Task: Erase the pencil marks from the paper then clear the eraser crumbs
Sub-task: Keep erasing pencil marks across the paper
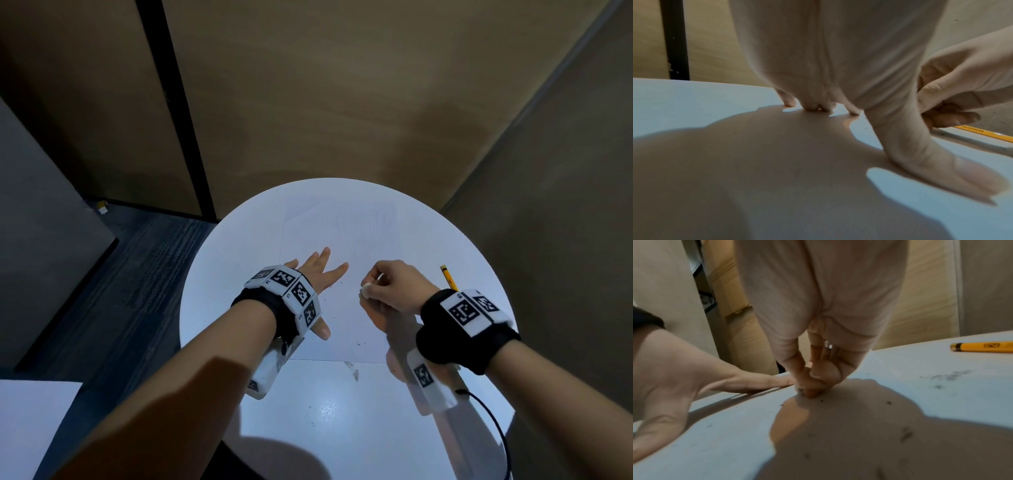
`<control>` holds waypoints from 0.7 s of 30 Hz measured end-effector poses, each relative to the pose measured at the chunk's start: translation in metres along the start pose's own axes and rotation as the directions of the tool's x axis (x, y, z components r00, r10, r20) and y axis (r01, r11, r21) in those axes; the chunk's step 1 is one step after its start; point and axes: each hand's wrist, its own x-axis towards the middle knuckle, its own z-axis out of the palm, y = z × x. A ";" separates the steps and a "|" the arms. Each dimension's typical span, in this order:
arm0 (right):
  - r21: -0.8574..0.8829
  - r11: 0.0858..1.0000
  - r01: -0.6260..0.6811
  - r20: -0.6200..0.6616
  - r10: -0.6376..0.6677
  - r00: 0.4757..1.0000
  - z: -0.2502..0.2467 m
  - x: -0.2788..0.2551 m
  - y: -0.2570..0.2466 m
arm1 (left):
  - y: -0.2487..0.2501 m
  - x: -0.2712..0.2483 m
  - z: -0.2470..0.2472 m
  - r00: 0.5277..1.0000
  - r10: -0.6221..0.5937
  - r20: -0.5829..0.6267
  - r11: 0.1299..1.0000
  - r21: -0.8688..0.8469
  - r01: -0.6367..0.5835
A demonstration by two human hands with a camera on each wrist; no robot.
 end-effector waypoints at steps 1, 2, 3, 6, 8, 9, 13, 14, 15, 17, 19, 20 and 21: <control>-0.016 1.000 -0.008 -0.009 0.007 1.000 -0.001 0.002 0.000 | 0.000 0.000 0.000 1.000 -0.002 0.000 1.000 0.004 0.002; -0.030 1.000 -0.010 -0.029 0.009 1.000 0.000 0.003 0.000 | 0.000 0.000 0.000 1.000 -0.002 -0.001 1.000 0.006 0.002; -0.038 0.999 -0.003 -0.056 0.000 0.998 0.001 0.003 -0.001 | 0.000 0.000 0.000 1.000 -0.001 -0.002 1.000 0.007 0.001; -0.107 0.986 0.125 -0.079 -0.134 0.988 0.012 -0.010 -0.006 | 0.001 0.000 0.001 1.000 -0.004 -0.005 1.000 0.001 0.004; -0.162 0.961 0.224 0.027 -0.222 0.975 0.021 -0.026 -0.009 | 0.000 0.000 0.002 1.000 0.000 -0.007 1.000 -0.009 0.000; -0.167 0.955 0.247 0.090 -0.234 0.968 0.023 -0.033 -0.009 | 0.000 0.001 0.002 1.000 0.002 -0.007 1.000 -0.013 -0.003; -0.228 0.951 0.210 0.130 -0.184 0.974 0.005 -0.025 -0.004 | 0.000 0.001 -0.001 1.000 -0.005 0.004 1.000 -0.001 0.005; -0.245 0.952 0.182 0.079 -0.168 0.983 0.000 -0.020 -0.004 | 0.001 0.001 -0.002 1.000 -0.007 0.009 1.000 0.005 0.007; -0.254 0.954 0.160 0.021 -0.160 0.987 -0.002 -0.017 -0.004 | 0.002 0.001 -0.002 1.000 -0.008 0.012 1.000 0.009 0.008; -0.257 0.953 0.161 -0.047 -0.179 0.983 0.003 -0.017 -0.003 | 0.003 0.000 -0.003 1.000 -0.013 0.016 1.000 0.012 0.013; -0.253 0.939 0.232 -0.004 -0.241 0.971 0.018 -0.030 -0.005 | 0.003 0.000 -0.003 1.000 -0.019 0.017 1.000 0.009 0.019; -0.252 0.932 0.261 0.039 -0.259 0.965 0.024 -0.038 -0.005 | 0.003 0.000 -0.002 1.000 -0.017 0.018 1.000 0.006 0.017; -0.253 0.926 0.278 0.073 -0.269 0.960 0.027 -0.043 -0.005 | 0.003 0.000 -0.002 1.000 -0.016 0.019 1.000 0.004 0.016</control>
